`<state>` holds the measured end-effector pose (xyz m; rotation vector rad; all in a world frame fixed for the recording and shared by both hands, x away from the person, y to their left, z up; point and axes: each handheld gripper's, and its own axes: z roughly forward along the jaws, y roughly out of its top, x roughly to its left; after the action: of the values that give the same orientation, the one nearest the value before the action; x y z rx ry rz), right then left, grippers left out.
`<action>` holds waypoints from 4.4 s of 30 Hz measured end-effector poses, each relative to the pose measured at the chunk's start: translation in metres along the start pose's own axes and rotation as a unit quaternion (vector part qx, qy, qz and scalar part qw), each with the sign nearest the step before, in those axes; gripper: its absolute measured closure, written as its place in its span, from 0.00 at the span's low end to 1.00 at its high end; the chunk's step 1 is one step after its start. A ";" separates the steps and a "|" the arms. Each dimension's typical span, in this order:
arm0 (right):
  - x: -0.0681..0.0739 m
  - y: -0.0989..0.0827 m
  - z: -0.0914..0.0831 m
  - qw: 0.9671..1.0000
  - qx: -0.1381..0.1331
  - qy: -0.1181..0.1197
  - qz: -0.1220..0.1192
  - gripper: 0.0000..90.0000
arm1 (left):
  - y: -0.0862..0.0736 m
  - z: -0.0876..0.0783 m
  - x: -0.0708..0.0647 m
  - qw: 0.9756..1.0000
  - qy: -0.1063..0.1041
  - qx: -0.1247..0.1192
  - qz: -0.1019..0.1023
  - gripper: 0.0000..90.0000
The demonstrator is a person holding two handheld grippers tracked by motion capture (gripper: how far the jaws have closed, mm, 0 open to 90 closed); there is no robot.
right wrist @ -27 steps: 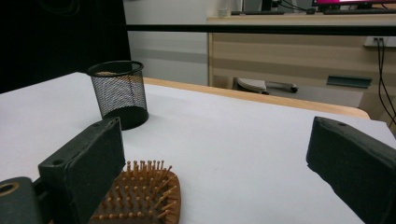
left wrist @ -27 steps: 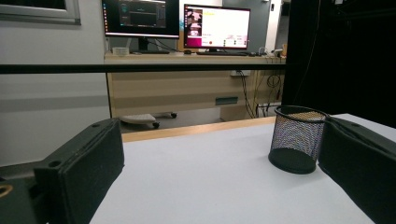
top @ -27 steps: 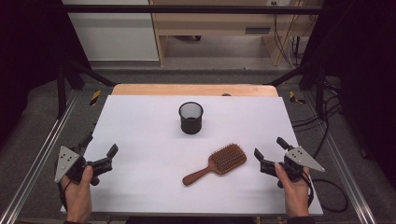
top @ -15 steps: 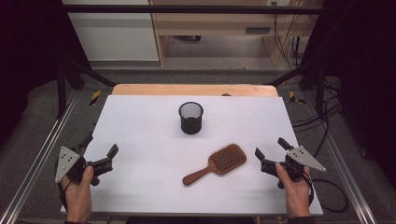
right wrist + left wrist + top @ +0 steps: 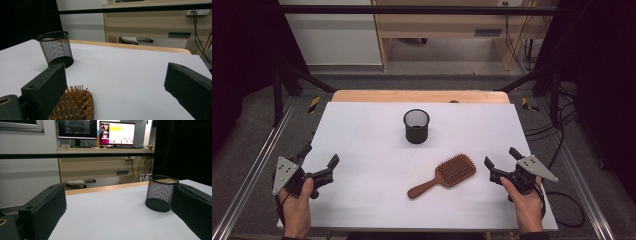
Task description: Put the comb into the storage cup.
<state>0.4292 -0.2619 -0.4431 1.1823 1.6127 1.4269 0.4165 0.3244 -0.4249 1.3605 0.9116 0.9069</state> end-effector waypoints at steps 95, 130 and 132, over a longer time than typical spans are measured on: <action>0.010 -0.007 0.094 0.953 0.301 0.035 -0.026 1.00 | -0.003 0.007 -0.013 0.999 -0.024 0.025 0.018 0.00; 0.054 -0.012 0.092 0.951 0.296 0.073 -0.039 1.00 | -0.004 0.009 -0.016 0.999 -0.033 0.031 0.020 0.00; 0.056 -0.012 0.091 0.951 0.297 0.071 -0.039 1.00 | -0.004 0.009 -0.016 0.999 -0.033 0.032 0.022 0.00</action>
<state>0.4894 -0.1755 -0.4662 1.3342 2.2616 1.0157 0.4186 0.3057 -0.4285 1.4612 0.8691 0.8673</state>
